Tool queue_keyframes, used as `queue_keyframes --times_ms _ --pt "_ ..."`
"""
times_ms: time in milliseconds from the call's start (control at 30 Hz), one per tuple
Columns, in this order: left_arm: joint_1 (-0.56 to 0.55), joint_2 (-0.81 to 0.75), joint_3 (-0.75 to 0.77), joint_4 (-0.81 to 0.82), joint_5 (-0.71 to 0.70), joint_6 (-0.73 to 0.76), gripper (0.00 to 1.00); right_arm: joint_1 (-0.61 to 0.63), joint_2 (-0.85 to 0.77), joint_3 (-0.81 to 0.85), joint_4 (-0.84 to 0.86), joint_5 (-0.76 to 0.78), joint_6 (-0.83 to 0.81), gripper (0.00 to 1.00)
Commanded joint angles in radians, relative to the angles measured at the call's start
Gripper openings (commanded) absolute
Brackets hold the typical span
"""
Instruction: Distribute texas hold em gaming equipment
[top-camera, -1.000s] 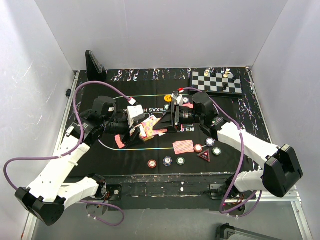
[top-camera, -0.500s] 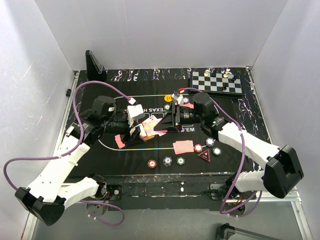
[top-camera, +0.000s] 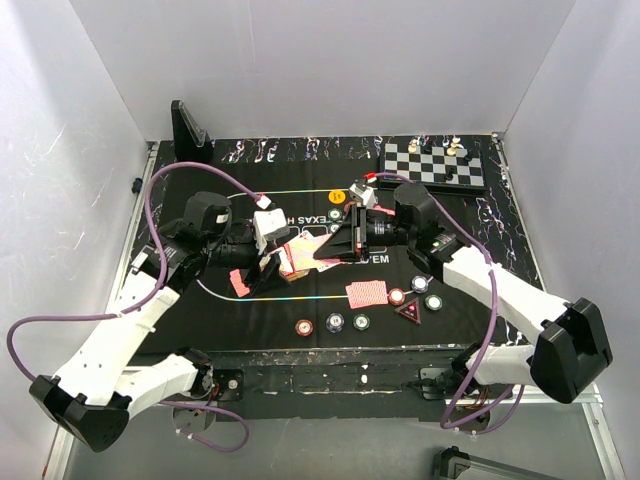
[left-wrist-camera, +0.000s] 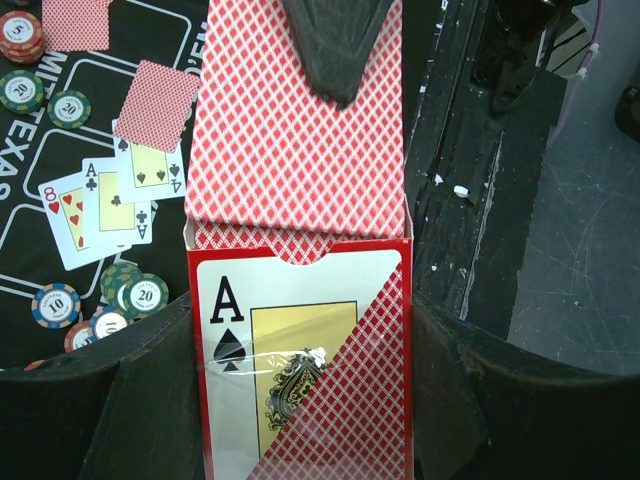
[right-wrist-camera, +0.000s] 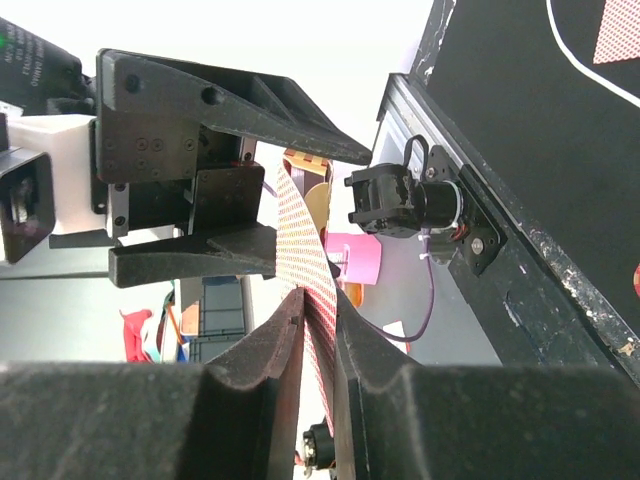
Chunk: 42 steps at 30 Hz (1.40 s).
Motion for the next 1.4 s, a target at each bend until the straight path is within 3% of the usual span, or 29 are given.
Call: queue_keyframes --times_ms 0,333,667,867,1100,1367 --pt "-0.005 -0.036 0.022 0.039 0.024 -0.004 0.0 -0.028 -0.065 -0.001 -0.038 -0.004 -0.036 0.22" --pt "-0.005 -0.036 0.02 0.039 0.021 -0.001 0.0 -0.066 -0.1 0.003 -0.067 -0.019 -0.046 0.17" --pt "-0.005 -0.033 0.022 0.036 0.023 -0.003 0.0 -0.181 -0.148 0.009 -0.082 -0.074 -0.037 0.01" --pt "-0.005 -0.033 0.031 0.031 0.021 0.0 0.0 -0.238 -0.126 -0.001 -0.089 -0.107 -0.057 0.01" --pt "-0.005 -0.03 0.039 0.025 0.021 0.003 0.0 -0.318 -0.01 0.049 -0.237 -0.088 -0.21 0.01" --pt "-0.005 -0.03 0.042 0.02 0.024 0.002 0.0 -0.338 0.334 0.193 -0.405 0.059 -0.437 0.01"
